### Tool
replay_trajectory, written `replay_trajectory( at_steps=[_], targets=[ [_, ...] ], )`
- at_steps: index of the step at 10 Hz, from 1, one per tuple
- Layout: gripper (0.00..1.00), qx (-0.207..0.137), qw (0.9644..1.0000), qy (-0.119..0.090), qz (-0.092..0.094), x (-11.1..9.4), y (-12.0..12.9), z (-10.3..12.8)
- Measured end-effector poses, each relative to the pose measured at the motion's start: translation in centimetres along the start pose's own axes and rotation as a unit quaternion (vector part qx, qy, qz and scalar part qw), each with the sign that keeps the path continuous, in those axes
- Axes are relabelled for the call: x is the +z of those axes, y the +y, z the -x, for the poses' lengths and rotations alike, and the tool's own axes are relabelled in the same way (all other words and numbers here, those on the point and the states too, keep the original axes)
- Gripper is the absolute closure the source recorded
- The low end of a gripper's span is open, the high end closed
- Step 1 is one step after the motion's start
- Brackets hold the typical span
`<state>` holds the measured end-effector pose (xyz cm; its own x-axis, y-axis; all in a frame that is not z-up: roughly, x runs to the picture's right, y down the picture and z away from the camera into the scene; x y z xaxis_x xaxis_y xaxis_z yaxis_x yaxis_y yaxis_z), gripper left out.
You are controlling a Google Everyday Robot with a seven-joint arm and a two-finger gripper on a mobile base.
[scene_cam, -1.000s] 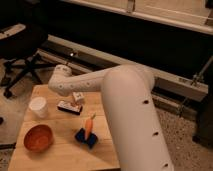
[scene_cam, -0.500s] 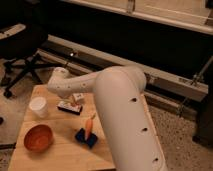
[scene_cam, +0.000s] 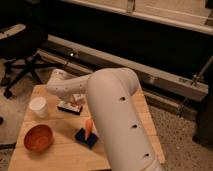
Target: Push the eraser across the table
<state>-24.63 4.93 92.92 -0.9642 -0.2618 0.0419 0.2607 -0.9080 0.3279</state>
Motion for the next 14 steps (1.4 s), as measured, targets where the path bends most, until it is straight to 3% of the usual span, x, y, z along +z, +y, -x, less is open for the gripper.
replay_trajectory(
  at_steps=[4,7,14],
  targets=[
    [1.0,-0.033,0.9994,-0.013,0.001,1.3,-1.0,-0.2],
    [1.0,-0.055,0.998,-0.029,-0.007,1.6,-2.2,1.1],
    [1.0,-0.024,0.9944,-0.049,-0.09,0.1,-6.4,4.4]
  ],
)
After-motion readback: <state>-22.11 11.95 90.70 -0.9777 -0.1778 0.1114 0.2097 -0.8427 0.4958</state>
